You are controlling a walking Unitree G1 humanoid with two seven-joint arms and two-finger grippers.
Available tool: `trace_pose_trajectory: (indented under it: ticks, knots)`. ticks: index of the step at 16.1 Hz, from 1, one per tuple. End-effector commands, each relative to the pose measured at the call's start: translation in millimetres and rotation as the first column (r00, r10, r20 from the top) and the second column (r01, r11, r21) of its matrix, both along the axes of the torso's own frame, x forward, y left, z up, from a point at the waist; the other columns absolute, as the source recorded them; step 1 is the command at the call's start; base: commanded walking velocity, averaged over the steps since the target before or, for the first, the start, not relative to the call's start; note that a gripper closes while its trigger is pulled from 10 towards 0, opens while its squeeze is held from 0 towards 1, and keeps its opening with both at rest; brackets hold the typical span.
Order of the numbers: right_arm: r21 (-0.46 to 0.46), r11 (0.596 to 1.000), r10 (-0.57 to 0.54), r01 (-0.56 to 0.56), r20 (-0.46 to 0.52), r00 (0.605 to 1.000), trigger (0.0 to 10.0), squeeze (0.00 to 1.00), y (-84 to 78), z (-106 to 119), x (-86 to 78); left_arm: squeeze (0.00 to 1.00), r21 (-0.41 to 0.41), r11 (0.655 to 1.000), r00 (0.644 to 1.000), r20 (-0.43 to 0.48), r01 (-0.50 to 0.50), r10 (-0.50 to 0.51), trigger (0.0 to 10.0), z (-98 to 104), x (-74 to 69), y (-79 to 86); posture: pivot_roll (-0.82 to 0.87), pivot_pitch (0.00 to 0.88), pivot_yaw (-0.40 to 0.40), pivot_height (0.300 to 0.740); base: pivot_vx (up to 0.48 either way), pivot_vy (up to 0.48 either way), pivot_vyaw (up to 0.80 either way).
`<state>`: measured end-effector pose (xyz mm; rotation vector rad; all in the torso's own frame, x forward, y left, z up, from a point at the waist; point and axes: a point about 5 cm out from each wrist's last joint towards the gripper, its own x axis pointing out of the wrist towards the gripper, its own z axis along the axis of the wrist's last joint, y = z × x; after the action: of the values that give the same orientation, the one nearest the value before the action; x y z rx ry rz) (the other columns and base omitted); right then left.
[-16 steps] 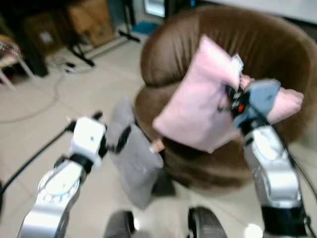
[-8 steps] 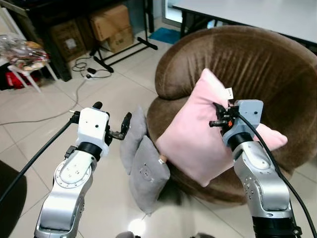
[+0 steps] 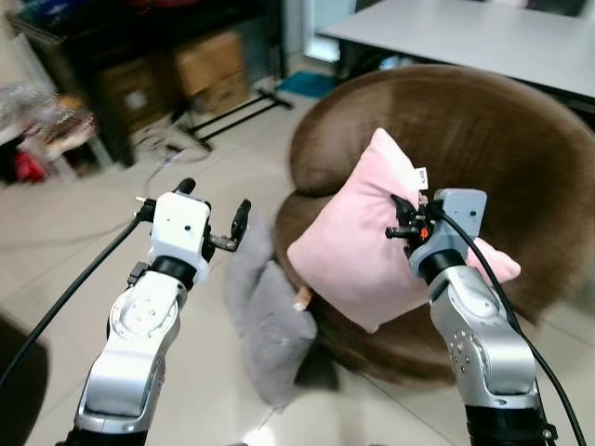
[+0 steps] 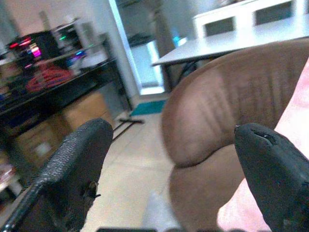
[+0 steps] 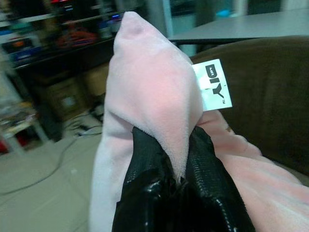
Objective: Move the pillow to the sofa from floor
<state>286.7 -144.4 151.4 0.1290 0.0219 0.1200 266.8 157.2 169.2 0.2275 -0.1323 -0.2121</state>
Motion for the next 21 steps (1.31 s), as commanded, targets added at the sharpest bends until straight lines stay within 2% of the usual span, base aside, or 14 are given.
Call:
trace_pose_trajectory:
  ticks: [1,7,9,17,21]
  knots:
    - [0.007,1.0,-0.015,0.015,0.044,0.999,10.0,0.0,-2.9,10.2,1.2,0.0,-0.002,1.0,1.0,0.008,0.006,-0.006,10.0,1.3,2.2,-0.9,-0.12,0.0,0.06,0.74,0.0,0.0,-0.8]
    - [-0.036,0.999,-0.017,0.019,0.074,0.997,10.0,0.0,-2.7,13.8,2.2,0.0,0.004,1.0,1.0,0.013,-0.005,0.005,10.0,-0.6,1.3,1.0,-0.1,0.0,0.045,0.74,0.286,0.0,-0.8]
    - [-0.047,0.997,-0.054,0.058,0.08,0.995,10.0,0.0,-5.2,14.9,3.5,0.0,0.008,1.0,1.0,0.014,-0.005,0.005,10.0,-1.2,0.5,1.0,-0.1,0.0,0.041,0.74,0.287,0.0,-0.78]
    - [-0.024,1.0,-0.014,0.016,0.073,0.997,10.0,0.0,-2.9,13.8,3.1,0.0,0.015,1.0,1.0,0.02,-0.011,0.011,10.0,-1.9,-1.0,4.0,-0.09,0.0,0.028,0.74,0.285,0.0,0.0]
    - [-0.027,0.999,-0.03,0.032,0.056,0.998,10.0,0.0,-8.8,9.6,2.0,0.0,0.024,1.0,1.0,0.014,-0.01,0.01,10.0,-3.9,-2.7,5.3,-0.1,0.0,0.03,0.74,0.285,0.0,-0.8]
